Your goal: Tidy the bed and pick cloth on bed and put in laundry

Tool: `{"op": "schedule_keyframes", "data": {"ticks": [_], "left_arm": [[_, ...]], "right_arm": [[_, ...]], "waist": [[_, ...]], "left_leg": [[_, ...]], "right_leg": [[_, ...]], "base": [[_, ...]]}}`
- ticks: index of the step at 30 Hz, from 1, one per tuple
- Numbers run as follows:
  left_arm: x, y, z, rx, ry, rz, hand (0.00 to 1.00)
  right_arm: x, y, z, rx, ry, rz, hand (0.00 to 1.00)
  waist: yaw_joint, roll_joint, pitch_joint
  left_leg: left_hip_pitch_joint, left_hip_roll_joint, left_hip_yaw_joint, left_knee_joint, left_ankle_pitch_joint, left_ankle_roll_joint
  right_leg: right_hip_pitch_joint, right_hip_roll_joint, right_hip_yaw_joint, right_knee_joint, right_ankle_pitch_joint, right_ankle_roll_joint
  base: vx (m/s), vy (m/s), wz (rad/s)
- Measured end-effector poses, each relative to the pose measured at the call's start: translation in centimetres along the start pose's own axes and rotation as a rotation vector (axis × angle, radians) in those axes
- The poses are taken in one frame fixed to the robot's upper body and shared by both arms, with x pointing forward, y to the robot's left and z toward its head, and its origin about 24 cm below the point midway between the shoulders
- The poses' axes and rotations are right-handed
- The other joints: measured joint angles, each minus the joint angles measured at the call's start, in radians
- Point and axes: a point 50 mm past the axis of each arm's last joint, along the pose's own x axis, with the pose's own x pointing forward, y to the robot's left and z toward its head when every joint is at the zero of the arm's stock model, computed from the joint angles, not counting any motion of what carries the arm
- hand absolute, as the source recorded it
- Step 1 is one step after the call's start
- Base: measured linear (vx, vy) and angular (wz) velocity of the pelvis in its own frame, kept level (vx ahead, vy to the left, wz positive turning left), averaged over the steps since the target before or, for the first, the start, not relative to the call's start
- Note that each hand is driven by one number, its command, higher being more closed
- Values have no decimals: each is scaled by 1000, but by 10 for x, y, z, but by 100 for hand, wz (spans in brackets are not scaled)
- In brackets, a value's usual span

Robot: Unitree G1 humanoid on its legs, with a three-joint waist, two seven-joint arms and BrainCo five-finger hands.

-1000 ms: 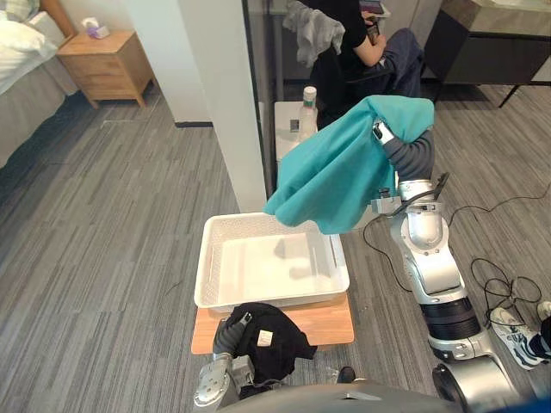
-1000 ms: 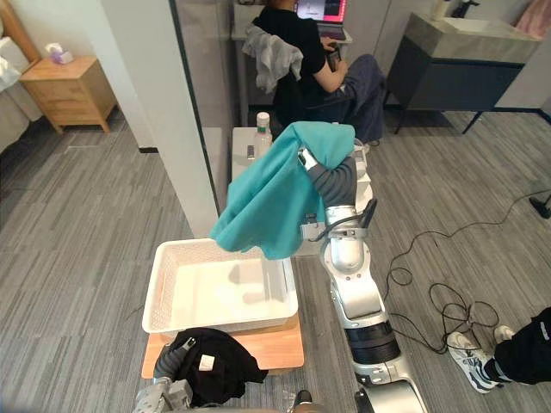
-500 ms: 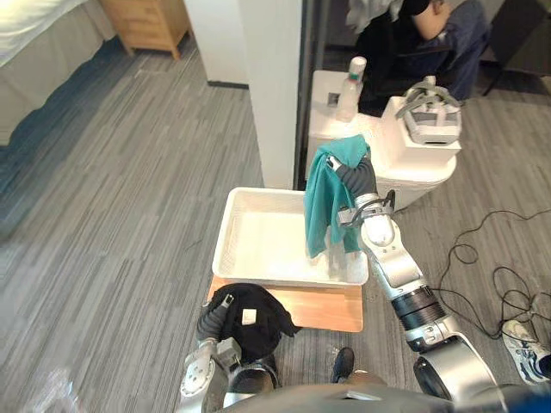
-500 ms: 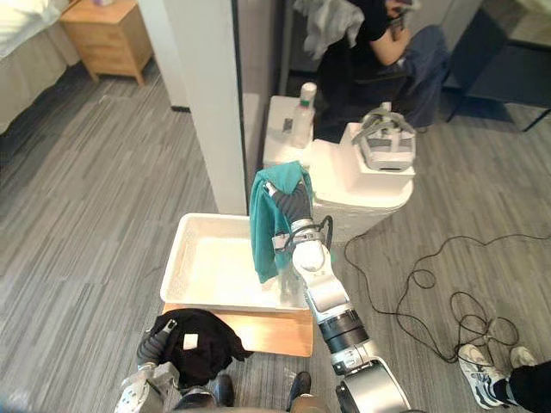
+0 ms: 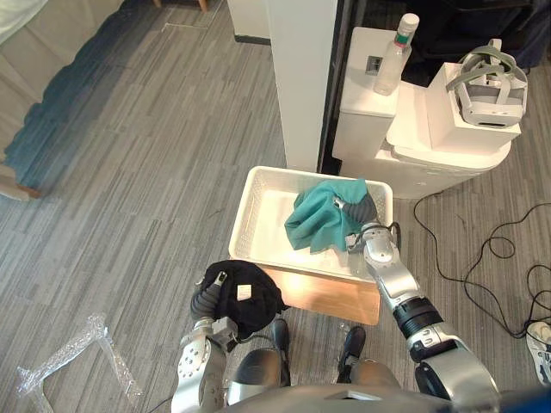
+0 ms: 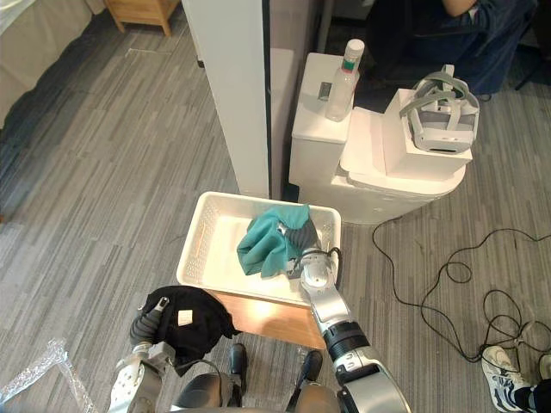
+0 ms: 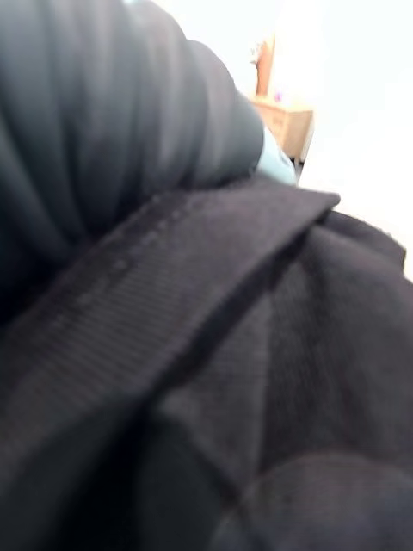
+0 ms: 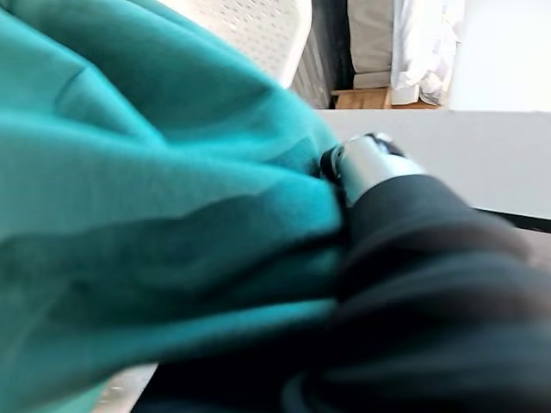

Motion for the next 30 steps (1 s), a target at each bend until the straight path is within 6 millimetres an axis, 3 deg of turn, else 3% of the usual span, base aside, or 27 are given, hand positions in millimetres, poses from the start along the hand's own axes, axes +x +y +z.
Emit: {"op": "schedule_keyframes", "data": {"ticks": [4,10,17,19,26,30], "left_arm": [[11,17,36,-32,-164,110,100],[18,39,85,-22,-369,200,100],[20,46,104,-47,-444,238,100],[14,45,122,-64,-528,240,100],[-11,38,228,52,-1001,201,100],[-23,20,261,68,-1171,123,100]], "right_arm": [[-13,-5,-21,-46,60,13,0],[-18,-19,-28,-194,63,4,0],[-22,-24,-33,-350,58,1,0],[-30,-25,-42,-363,83,-2,0],[-61,-41,-75,-339,217,-76,0],[-75,-51,-81,-356,239,-132,0]], "waist": [[17,1,0],[21,3,-2],[22,1,-11],[19,0,-31],[7,11,-105],[-20,8,-129]], "left_leg": [[11,0,-4,2,0,0],[16,1,-11,12,0,0],[25,1,2,7,0,0],[40,0,4,-23,16,6],[82,0,33,-52,22,9],[90,1,55,-59,22,9]], "right_leg": [[15,0,-7,1,-2,-2],[31,0,-20,4,-6,-7],[31,0,-3,2,-8,-10],[32,2,-3,0,-8,-10],[46,6,24,-5,-8,-10],[44,10,47,-13,-6,-9]], "base": [[-23,0,5],[-65,-6,6],[-94,0,-7],[-65,-10,-2],[-13,2,-11],[-16,-3,-16]]}}
